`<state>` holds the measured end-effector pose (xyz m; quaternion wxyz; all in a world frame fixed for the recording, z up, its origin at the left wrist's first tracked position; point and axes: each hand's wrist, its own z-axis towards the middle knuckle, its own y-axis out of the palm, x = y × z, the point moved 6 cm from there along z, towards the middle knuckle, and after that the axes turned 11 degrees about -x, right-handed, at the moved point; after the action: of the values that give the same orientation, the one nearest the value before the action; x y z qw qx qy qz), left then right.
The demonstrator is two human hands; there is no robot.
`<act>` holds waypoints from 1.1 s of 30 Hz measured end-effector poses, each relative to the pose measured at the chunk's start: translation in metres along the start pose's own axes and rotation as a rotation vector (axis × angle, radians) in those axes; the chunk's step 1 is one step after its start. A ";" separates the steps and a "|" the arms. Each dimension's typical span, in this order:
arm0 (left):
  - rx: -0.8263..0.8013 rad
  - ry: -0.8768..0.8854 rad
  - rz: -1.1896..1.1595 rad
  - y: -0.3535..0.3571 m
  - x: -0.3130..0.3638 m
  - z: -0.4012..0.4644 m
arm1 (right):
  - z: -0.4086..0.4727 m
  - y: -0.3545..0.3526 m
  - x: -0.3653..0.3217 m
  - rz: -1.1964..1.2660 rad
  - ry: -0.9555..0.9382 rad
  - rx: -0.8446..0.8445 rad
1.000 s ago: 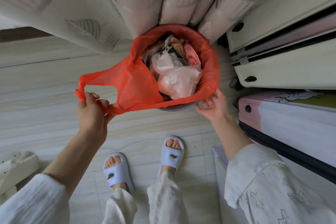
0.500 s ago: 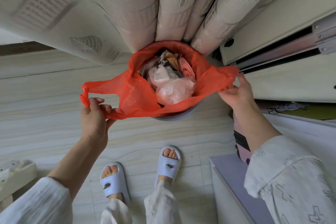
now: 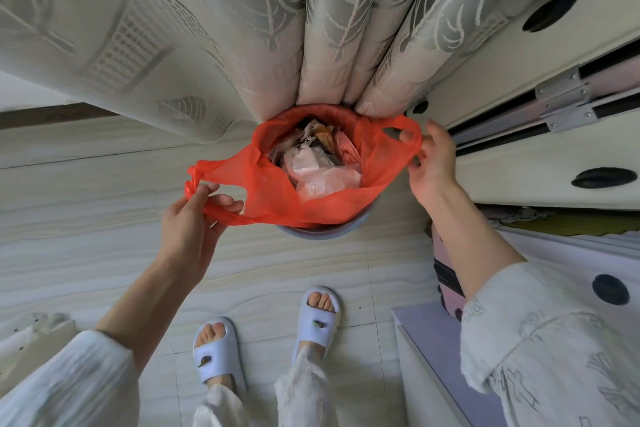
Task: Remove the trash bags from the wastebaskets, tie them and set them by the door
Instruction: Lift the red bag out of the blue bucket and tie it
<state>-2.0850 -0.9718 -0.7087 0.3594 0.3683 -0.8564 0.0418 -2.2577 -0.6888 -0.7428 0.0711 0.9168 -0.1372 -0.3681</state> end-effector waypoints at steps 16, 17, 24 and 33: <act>-0.234 -0.096 0.195 0.034 0.045 -0.048 | -0.078 0.042 -0.013 -0.098 0.282 -0.419; -0.268 -0.089 0.200 0.039 0.050 -0.052 | -0.083 0.045 -0.017 -0.070 0.269 -0.409; -0.462 -0.073 0.345 0.072 0.070 -0.095 | -0.131 0.054 -0.040 -0.191 0.254 -0.342; -0.624 -0.053 0.340 0.094 0.128 -0.149 | -0.208 0.067 -0.089 -0.228 0.057 -0.308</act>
<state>-2.1204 -0.9304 -0.4977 0.4202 0.0938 -0.8860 -0.1720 -2.1882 -0.7189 -0.5193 0.1726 0.9148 0.0275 -0.3642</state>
